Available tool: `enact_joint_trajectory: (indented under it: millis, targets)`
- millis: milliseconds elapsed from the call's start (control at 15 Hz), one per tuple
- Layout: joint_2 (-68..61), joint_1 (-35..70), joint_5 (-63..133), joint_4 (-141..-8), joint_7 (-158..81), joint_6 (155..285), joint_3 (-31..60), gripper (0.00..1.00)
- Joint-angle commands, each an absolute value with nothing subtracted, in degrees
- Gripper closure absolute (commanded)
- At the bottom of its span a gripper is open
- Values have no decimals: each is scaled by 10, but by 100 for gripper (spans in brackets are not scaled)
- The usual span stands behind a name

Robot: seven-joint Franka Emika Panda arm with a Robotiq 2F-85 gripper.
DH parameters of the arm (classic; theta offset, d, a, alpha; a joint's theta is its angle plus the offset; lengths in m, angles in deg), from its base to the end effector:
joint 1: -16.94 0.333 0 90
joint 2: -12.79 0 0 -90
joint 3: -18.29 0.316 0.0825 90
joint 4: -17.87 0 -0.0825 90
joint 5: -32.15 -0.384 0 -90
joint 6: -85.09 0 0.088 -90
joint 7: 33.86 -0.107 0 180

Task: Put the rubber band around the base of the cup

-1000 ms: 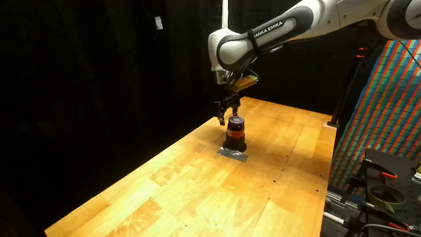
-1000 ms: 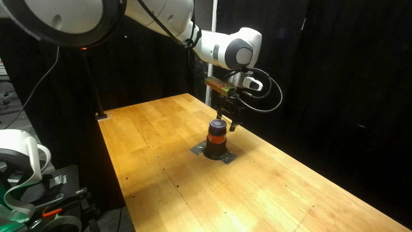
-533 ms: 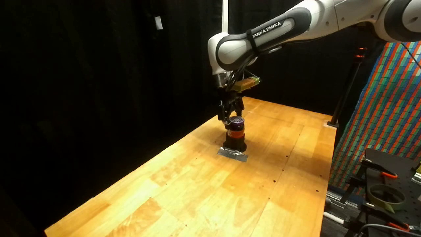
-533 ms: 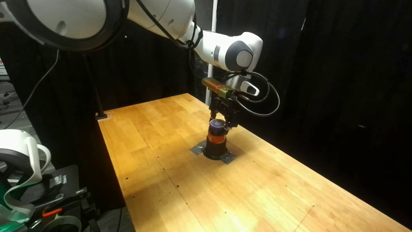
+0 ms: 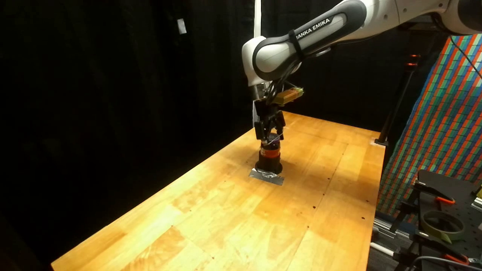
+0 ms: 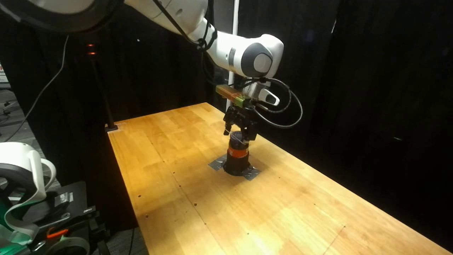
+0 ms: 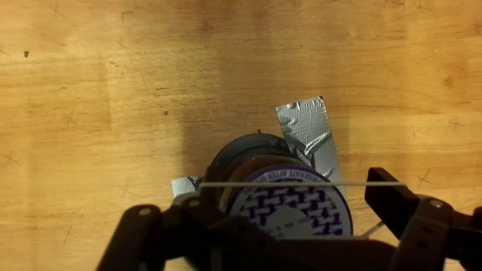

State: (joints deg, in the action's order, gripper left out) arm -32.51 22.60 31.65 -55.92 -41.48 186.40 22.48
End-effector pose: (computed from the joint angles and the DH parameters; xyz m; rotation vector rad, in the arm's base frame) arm 0.7008 0.1110 0.2544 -3.0874 -0.0345 0.4893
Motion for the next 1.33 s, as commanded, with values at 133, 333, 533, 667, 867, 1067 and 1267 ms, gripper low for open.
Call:
enact_joint_trajectory:
  millis: [133, 333, 533, 667, 867, 1067, 1267]
  targets:
    - [-200, 226, 307, -749, -397, 1962, 226, 0]
    - [-155, 226, 311, -829, -384, 2027, 227, 25]
    - [-115, 225, 307, -913, -369, 2116, 230, 42]
    - [-91, 228, 315, -972, -370, 2203, 228, 58]
    - [-59, 226, 308, -1057, -359, 2348, 236, 79]
    - [-39, 227, 311, -1132, -351, 2493, 242, 85]
    - [-27, 241, 333, -1193, -359, 2640, 231, 83]
